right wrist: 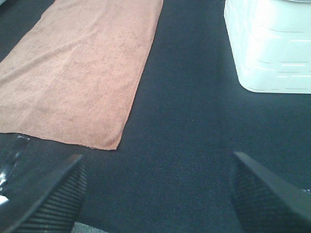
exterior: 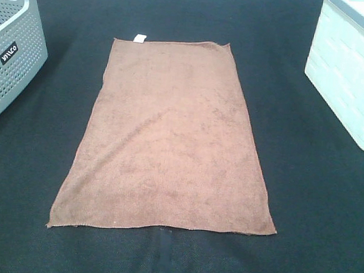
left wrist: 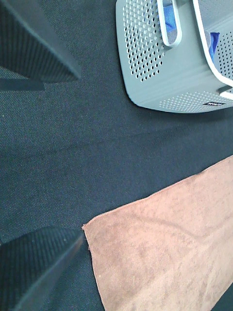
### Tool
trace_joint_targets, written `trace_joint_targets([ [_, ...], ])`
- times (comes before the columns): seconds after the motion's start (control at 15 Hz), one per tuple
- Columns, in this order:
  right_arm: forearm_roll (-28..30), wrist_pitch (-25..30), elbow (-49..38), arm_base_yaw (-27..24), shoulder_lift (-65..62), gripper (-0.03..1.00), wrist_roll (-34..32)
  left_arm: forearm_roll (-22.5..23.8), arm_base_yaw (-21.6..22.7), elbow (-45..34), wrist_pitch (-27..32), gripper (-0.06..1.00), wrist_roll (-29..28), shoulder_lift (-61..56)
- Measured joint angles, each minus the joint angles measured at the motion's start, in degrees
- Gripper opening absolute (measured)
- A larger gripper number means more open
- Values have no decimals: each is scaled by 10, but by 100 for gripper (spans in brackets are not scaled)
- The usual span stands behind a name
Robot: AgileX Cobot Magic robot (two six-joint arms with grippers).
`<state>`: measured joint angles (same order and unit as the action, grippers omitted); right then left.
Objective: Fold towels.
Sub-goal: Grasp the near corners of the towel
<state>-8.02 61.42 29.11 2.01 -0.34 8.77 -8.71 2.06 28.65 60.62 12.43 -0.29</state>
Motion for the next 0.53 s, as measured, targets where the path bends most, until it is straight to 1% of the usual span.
trace_joint_targets([
  [0.53,0,0,0,0,0,76,0,0,0,0,0,78,0,0],
])
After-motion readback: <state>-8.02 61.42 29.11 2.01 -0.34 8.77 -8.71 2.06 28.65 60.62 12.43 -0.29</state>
